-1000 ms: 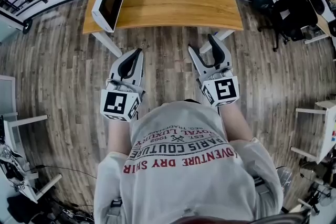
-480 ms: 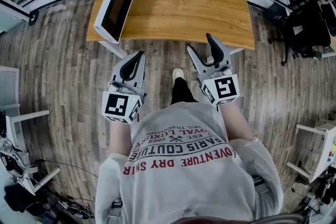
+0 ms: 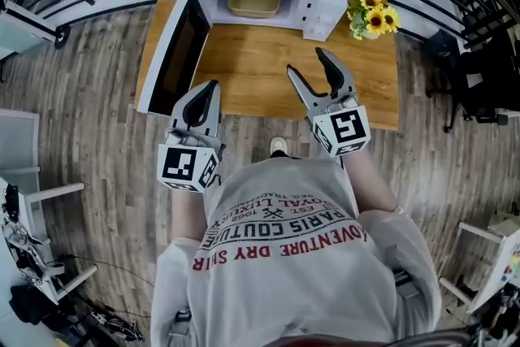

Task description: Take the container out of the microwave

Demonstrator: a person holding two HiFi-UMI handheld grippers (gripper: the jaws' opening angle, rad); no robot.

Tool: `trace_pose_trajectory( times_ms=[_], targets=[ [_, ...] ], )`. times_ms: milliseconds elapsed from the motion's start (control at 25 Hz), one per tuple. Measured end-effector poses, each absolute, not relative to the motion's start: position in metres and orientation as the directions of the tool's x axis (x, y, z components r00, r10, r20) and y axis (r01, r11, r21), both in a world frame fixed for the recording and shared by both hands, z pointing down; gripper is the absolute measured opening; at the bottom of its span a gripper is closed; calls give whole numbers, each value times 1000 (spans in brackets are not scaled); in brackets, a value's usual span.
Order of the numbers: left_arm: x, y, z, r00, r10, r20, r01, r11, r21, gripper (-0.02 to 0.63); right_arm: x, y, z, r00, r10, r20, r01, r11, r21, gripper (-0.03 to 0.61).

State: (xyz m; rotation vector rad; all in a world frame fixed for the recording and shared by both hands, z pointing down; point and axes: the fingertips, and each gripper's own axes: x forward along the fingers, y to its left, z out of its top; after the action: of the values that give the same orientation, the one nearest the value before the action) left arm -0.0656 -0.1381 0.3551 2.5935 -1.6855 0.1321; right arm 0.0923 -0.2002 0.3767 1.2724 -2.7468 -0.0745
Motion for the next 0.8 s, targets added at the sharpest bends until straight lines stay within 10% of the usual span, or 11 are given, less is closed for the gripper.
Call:
trace_pose_trajectory(
  times_ms=[800],
  targets=[
    [-100, -267, 395, 344, -925, 160, -938, -345, 20, 14, 18, -342, 467, -669, -545, 506, -571, 812, 121, 276]
  ],
)
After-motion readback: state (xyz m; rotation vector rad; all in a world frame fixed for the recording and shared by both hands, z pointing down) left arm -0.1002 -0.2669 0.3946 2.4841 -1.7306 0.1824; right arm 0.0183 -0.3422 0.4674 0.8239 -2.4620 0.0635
